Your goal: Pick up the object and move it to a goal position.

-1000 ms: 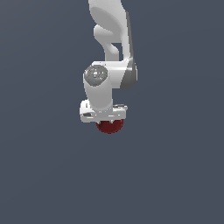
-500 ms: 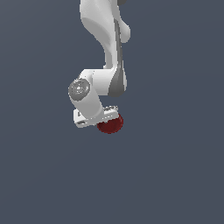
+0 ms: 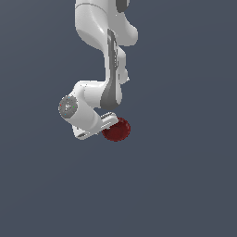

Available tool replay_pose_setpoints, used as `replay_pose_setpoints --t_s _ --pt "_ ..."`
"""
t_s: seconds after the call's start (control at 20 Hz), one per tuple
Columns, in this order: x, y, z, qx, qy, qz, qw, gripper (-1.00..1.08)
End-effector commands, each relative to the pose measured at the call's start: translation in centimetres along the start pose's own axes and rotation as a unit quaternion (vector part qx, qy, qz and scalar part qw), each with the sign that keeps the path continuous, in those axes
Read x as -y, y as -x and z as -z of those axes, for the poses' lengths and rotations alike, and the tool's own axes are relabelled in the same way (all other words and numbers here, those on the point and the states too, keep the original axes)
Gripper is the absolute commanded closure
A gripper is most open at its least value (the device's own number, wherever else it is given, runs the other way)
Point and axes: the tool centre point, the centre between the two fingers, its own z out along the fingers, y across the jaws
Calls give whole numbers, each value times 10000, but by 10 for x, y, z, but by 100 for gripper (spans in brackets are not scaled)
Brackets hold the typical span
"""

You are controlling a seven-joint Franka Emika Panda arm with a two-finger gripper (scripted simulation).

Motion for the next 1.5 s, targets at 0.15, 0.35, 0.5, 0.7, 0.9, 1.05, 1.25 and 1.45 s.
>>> replay_pose_setpoints --t_s 0.15,0.35,0.5,0.7,0.9,1.05,1.25,1.45 --pt "-7 6 -8 42 -309 322 9990 -20" --pt "-10 9 -11 48 -448 464 9979 -20" --pt "-12 10 -13 48 -507 524 9973 -20" --pt "-12 11 -13 48 -514 526 9973 -20" --pt "-12 11 -19 48 -516 528 9973 -20" --pt "-10 11 -30 48 -520 534 9972 -20" --pt "-9 12 -41 49 -524 541 9971 -20" --pt "-9 12 -43 49 -524 541 9971 108"
